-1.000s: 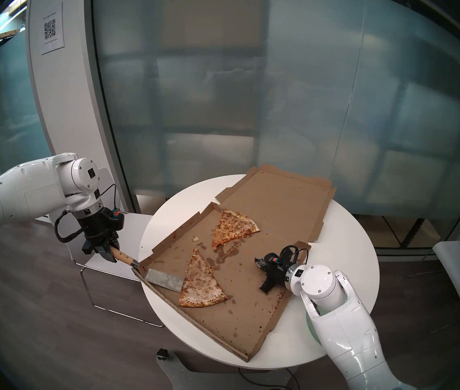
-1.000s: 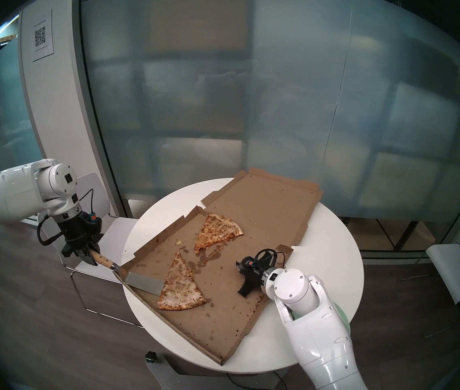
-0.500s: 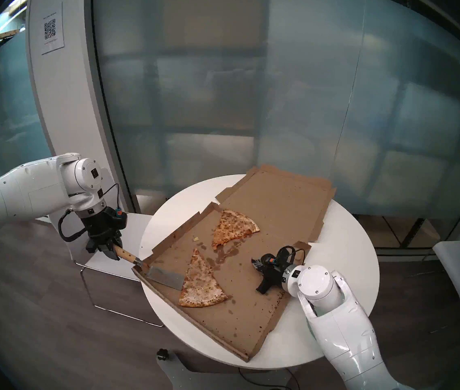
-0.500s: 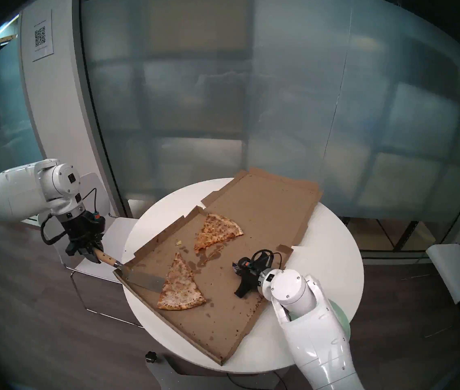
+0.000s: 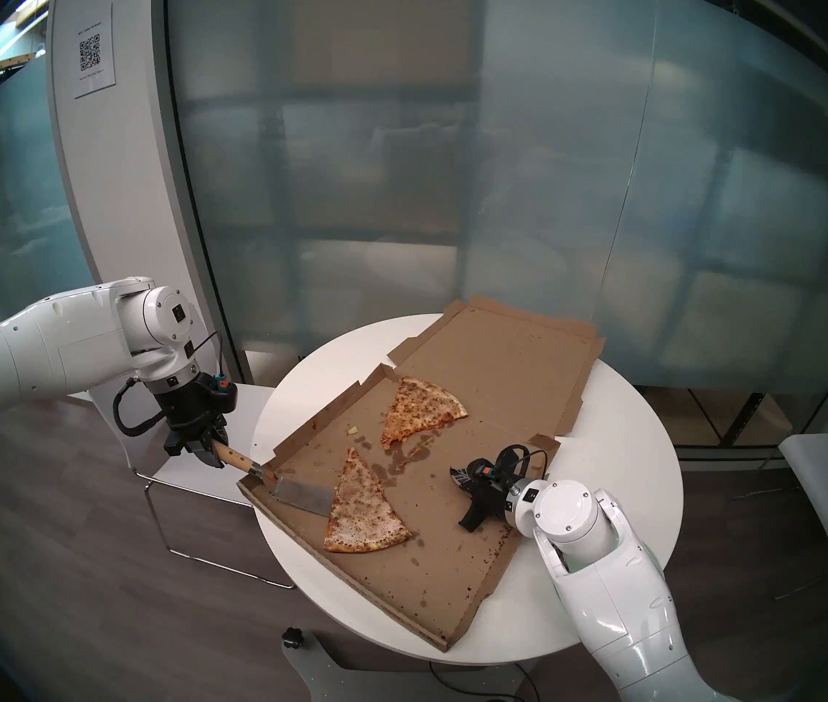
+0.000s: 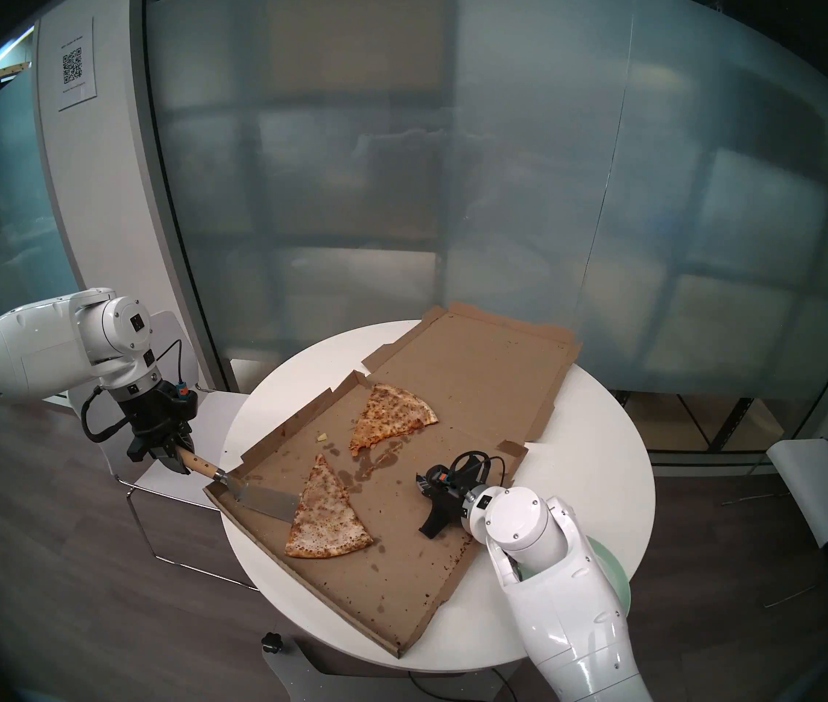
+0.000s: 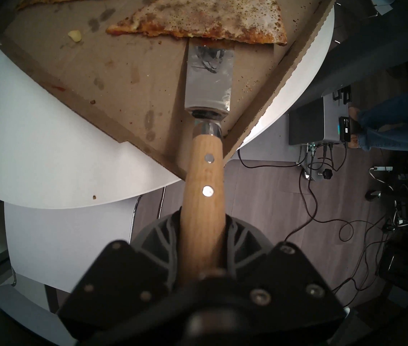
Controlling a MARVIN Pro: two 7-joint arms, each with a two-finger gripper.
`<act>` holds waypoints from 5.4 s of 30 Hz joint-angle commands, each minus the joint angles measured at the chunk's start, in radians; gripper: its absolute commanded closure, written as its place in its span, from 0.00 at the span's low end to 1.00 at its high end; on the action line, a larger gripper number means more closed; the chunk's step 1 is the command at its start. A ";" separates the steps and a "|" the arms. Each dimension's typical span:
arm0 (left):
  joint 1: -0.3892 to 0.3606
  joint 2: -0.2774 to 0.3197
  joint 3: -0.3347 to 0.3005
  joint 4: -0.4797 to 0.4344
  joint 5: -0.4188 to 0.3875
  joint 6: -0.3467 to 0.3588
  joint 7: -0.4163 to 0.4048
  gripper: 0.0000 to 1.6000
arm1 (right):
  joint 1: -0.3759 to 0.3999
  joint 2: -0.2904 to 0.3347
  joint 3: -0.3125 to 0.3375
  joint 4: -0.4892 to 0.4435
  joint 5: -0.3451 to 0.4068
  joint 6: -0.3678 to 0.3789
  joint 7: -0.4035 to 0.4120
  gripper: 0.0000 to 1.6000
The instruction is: Put pizza slice onto the plate
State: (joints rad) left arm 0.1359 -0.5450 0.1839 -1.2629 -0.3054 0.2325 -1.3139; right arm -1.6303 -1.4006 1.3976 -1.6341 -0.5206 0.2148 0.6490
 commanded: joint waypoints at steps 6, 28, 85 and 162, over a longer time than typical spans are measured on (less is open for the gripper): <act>0.009 -0.017 -0.005 -0.012 -0.012 0.007 0.013 1.00 | -0.001 -0.015 -0.017 -0.009 -0.004 0.003 -0.002 1.00; 0.034 -0.021 -0.012 -0.050 -0.036 0.039 0.067 1.00 | -0.003 -0.018 -0.013 -0.011 -0.002 0.008 0.000 1.00; 0.138 -0.013 -0.003 -0.106 -0.111 0.047 0.229 1.00 | 0.012 -0.020 -0.004 0.003 -0.001 0.005 0.014 1.00; 0.222 0.180 -0.077 -0.231 -0.369 -0.094 0.452 1.00 | 0.029 -0.026 -0.006 -0.024 -0.038 0.020 0.040 1.00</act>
State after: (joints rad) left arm 0.4183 -0.3440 0.1527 -1.5058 -0.6475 0.1205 -0.8230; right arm -1.6132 -1.4179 1.3923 -1.6407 -0.5622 0.2349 0.6913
